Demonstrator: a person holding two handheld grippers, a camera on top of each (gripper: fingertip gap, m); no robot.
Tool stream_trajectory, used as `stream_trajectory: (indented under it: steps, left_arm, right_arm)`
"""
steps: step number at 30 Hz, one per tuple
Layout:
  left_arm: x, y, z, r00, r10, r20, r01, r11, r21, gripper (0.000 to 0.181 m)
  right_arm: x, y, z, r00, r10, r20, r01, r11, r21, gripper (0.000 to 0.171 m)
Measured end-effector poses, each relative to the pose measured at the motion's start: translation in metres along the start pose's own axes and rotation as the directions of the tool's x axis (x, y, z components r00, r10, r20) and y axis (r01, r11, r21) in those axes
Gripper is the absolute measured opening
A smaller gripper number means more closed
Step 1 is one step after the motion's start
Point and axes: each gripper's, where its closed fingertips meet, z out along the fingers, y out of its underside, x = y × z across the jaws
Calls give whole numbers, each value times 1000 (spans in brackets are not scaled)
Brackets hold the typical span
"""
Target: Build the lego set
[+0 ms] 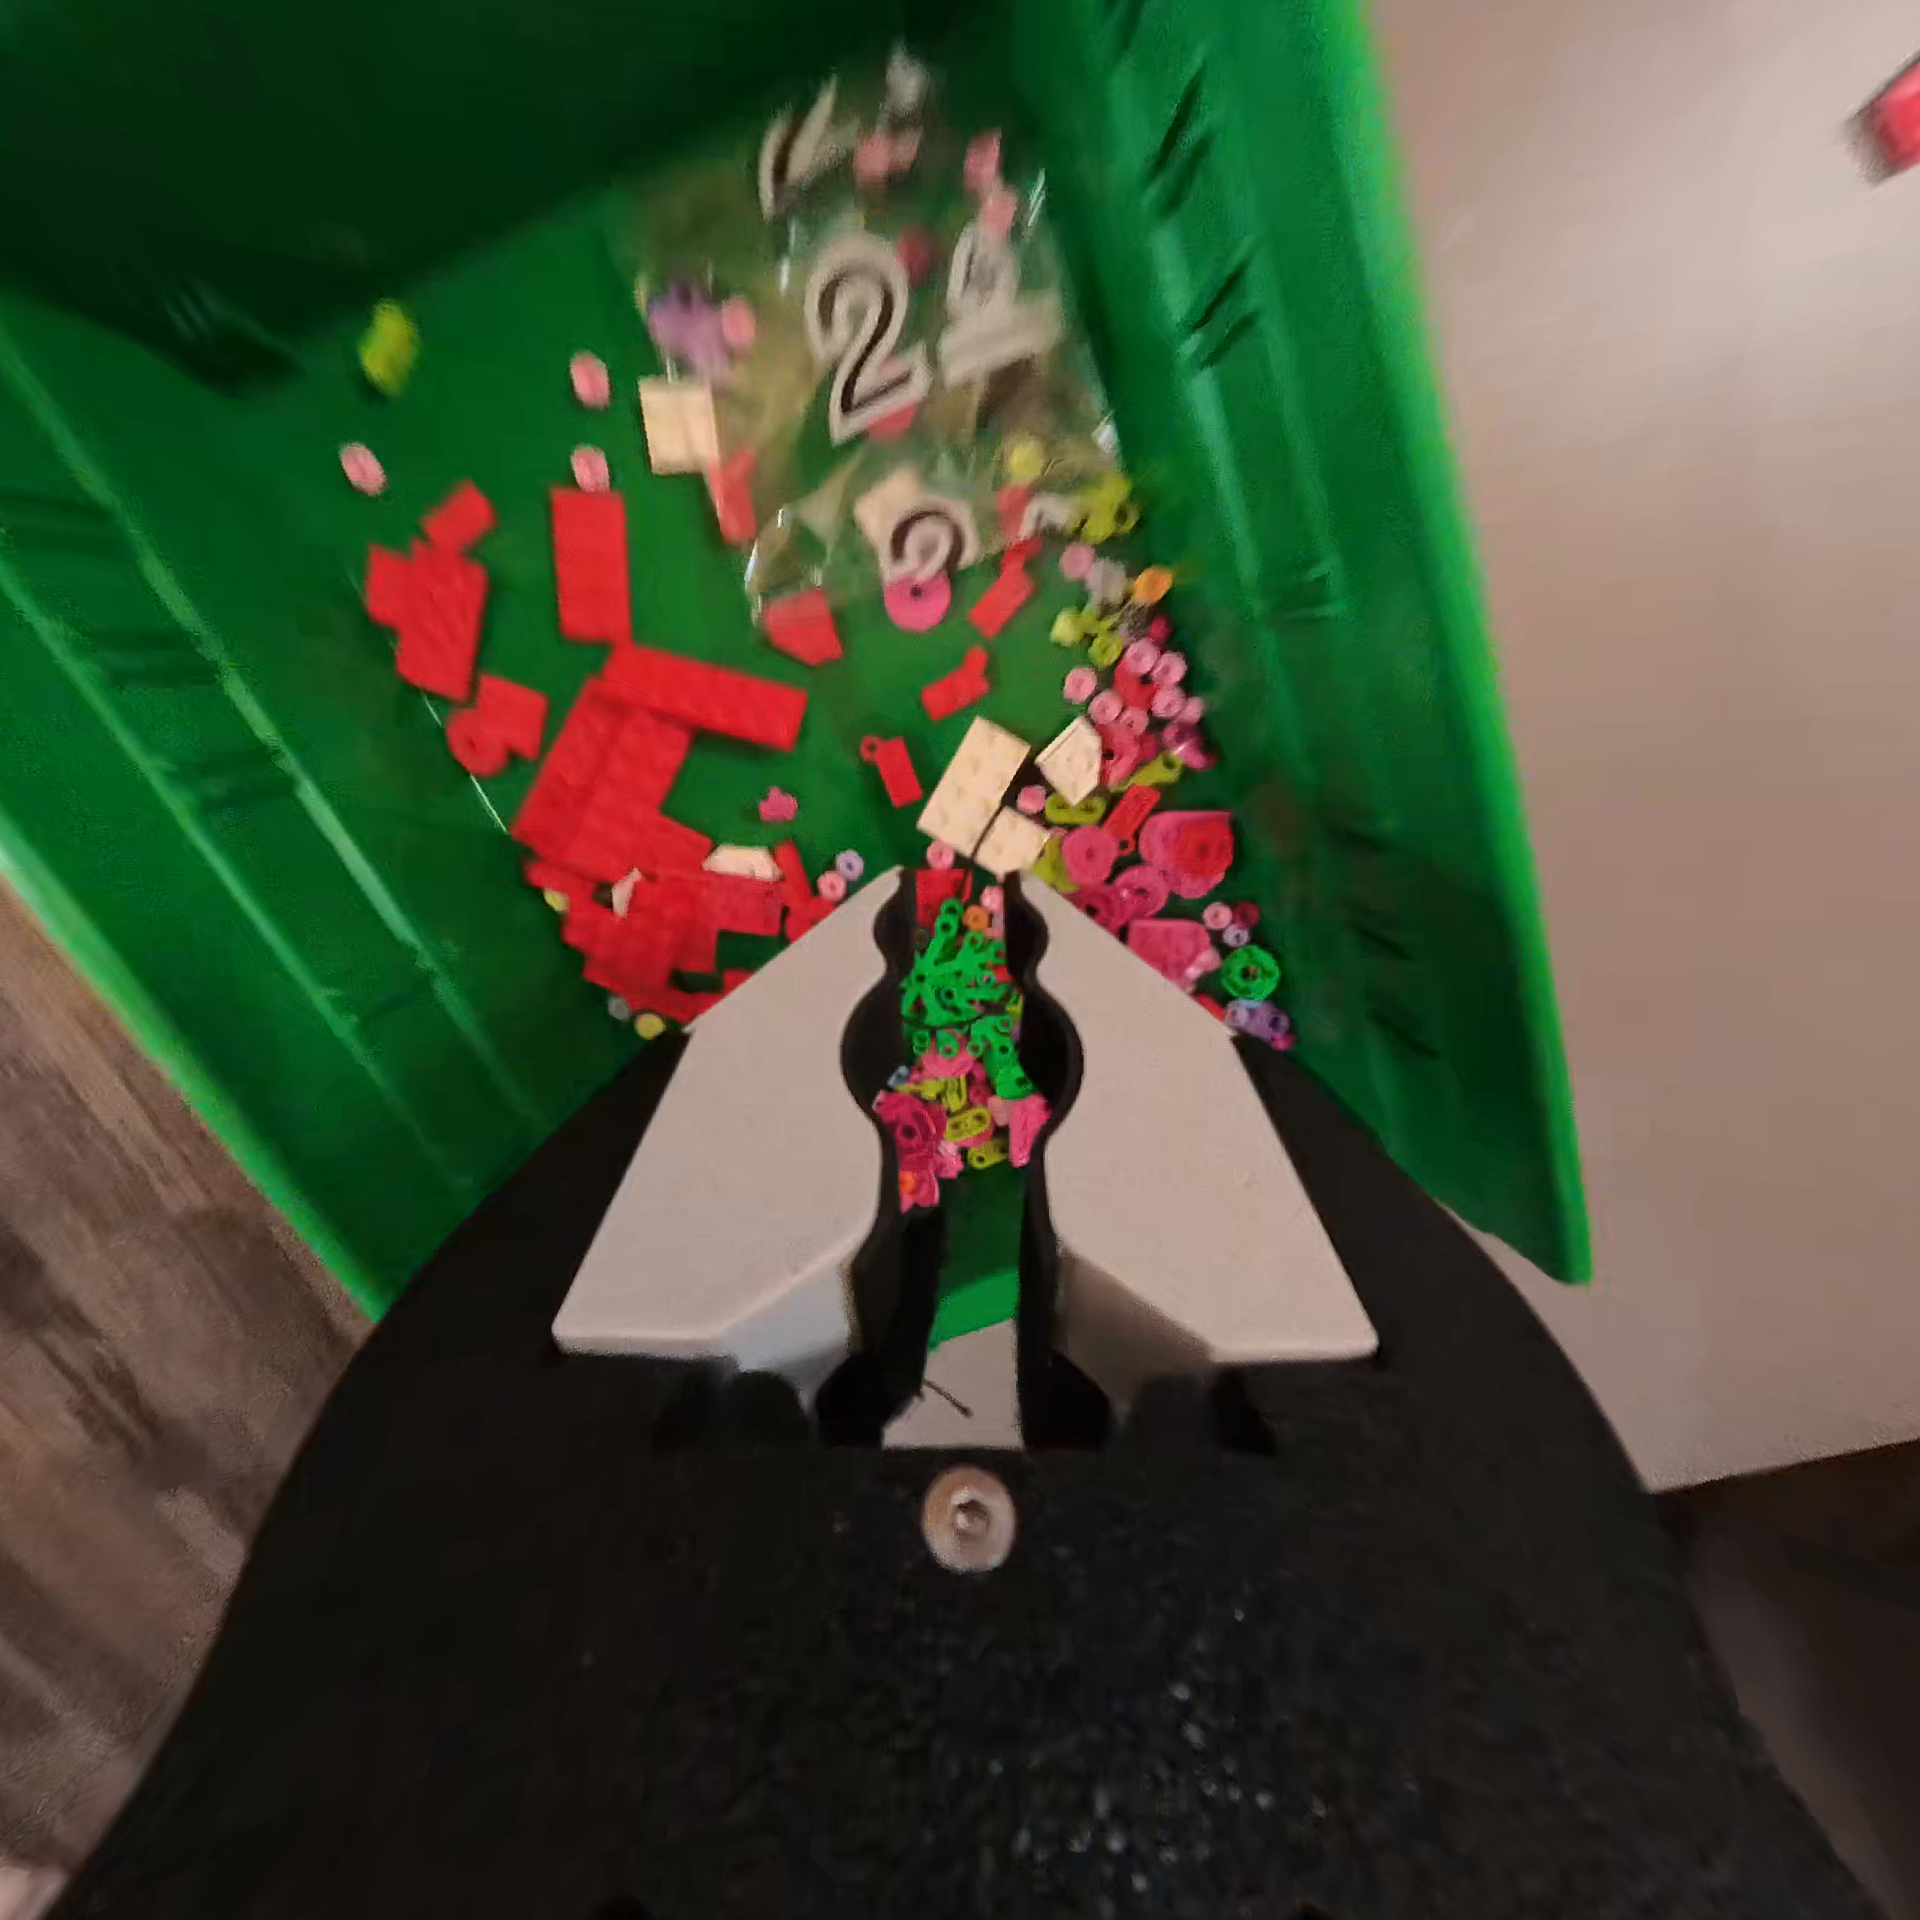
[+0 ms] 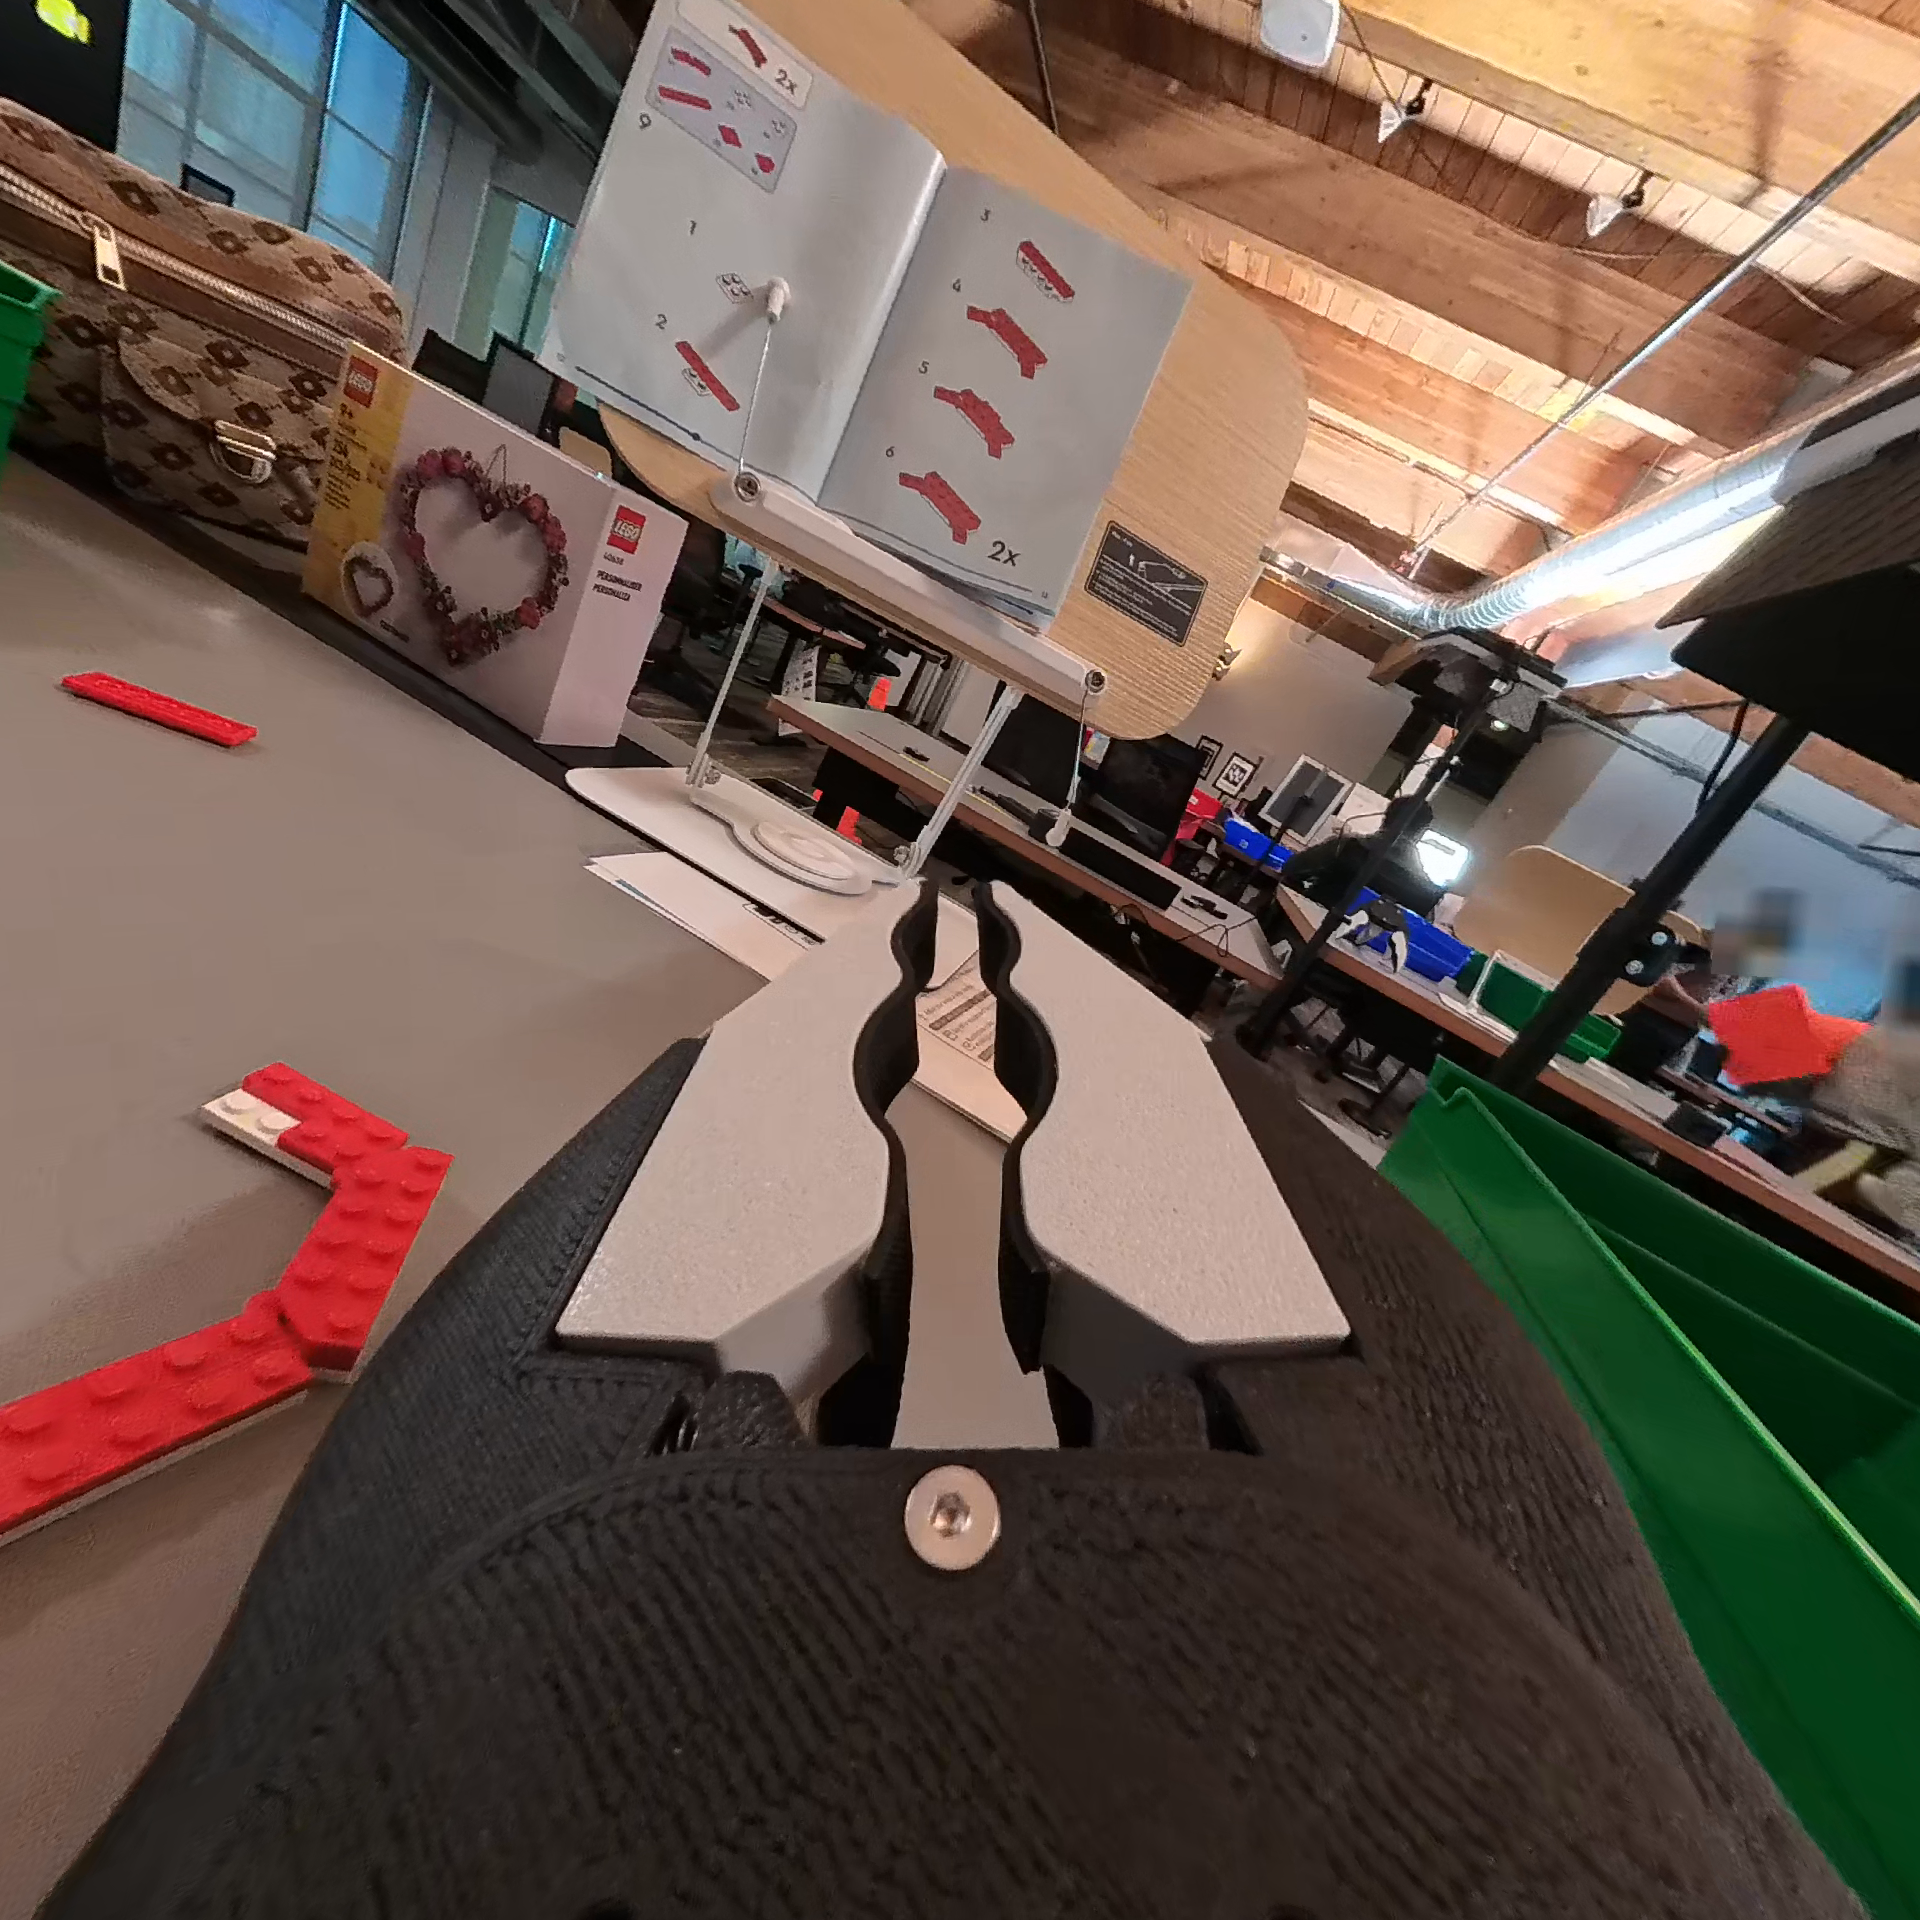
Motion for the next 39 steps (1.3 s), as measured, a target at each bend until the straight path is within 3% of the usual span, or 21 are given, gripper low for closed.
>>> stream_trajectory:
  steps: [1, 9, 15, 22, 39]
  left_arm:
    - [0, 7, 9, 999, -38, -18, 37, 998, -46, 14]
    - [17, 28, 43, 942, -275, -192, 234, 949, -212, 28]
    - [15, 21, 49, 900, -388, -202, 348, 915, -206, 20]
    - [12, 25, 57, 914, -387, -123, 353, 907, -229, 18]
    - [18, 18, 62, 913, -399, -88, 373, 901, -222, 21]
  right_arm:
    - [0, 0, 0, 1000, -4, -1, 4, 1000, -3, 6]
    - [-1, 1, 1, 1000, -29, -3, 29, 999, -14, 6]
    - [-2, 1, 1, 999, -33, -1, 33, 999, -15, 6]
    - [-1, 0, 0, 1000, -19, 0, 19, 1000, -8, 6]
    - [-2, 0, 0, 1000, 11, 18, -11, 1000, 0, 5]
